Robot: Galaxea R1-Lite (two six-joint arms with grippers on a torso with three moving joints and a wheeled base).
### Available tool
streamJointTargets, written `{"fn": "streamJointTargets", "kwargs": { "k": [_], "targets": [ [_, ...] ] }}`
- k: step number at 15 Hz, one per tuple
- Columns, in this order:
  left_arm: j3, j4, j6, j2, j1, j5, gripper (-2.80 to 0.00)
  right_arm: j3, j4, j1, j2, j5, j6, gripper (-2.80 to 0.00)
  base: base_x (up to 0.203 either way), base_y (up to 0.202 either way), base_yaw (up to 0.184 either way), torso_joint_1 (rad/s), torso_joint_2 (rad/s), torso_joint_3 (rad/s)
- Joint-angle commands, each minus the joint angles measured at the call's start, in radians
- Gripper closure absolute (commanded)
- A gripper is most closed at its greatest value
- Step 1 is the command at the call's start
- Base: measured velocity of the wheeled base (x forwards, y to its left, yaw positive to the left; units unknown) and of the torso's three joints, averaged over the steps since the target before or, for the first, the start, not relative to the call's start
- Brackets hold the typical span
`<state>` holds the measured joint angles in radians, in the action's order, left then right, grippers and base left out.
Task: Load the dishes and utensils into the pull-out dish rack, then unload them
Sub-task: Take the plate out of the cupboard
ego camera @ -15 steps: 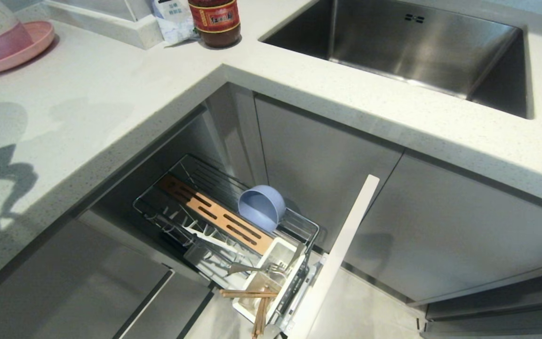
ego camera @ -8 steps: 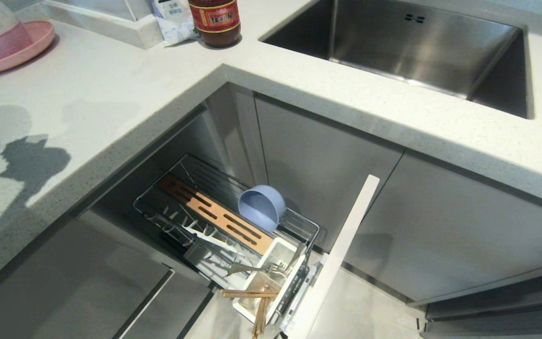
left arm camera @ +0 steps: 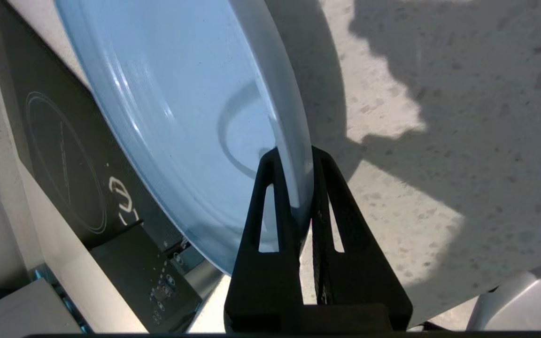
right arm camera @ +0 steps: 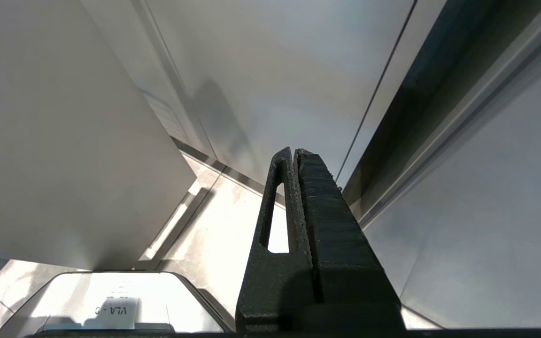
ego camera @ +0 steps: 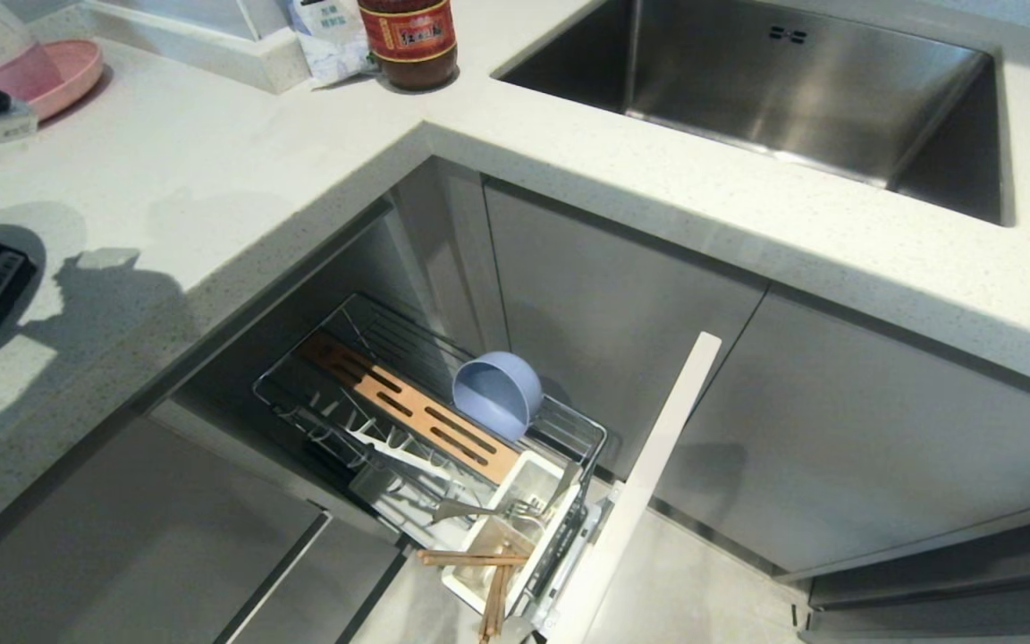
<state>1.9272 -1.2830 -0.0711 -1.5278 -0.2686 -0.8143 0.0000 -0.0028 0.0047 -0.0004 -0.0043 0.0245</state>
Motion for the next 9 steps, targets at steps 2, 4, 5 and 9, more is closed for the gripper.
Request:
{"fn": "streamJointTargets", "kwargs": {
  "k": [2,4,5,9],
  "targets": [
    [0.001,-0.004,0.002,-0.034,-0.038,-0.005,0.00,0.002,0.000,0.000,-0.004,0.000,0.000,0.00,0.000,0.000,0.000,0.000,0.00,0.000],
    [-0.001,-0.004,0.005,-0.043,-0.043,-0.005,0.00,0.002,0.000,0.001,-0.003,0.000,0.000,0.00,0.000,0.000,0.000,0.000,0.00,0.000],
    [-0.001,-0.004,0.005,-0.046,-0.044,-0.005,0.00,0.002,0.000,0.001,-0.003,0.000,0.000,0.00,0.000,0.000,0.000,0.000,0.00,0.000],
    [-0.001,0.001,0.007,-0.046,-0.047,-0.005,-2.80,0.002,0.000,0.000,-0.003,0.000,0.000,0.00,0.000,0.000,0.000,0.000,0.00,0.000]
  ]
}}
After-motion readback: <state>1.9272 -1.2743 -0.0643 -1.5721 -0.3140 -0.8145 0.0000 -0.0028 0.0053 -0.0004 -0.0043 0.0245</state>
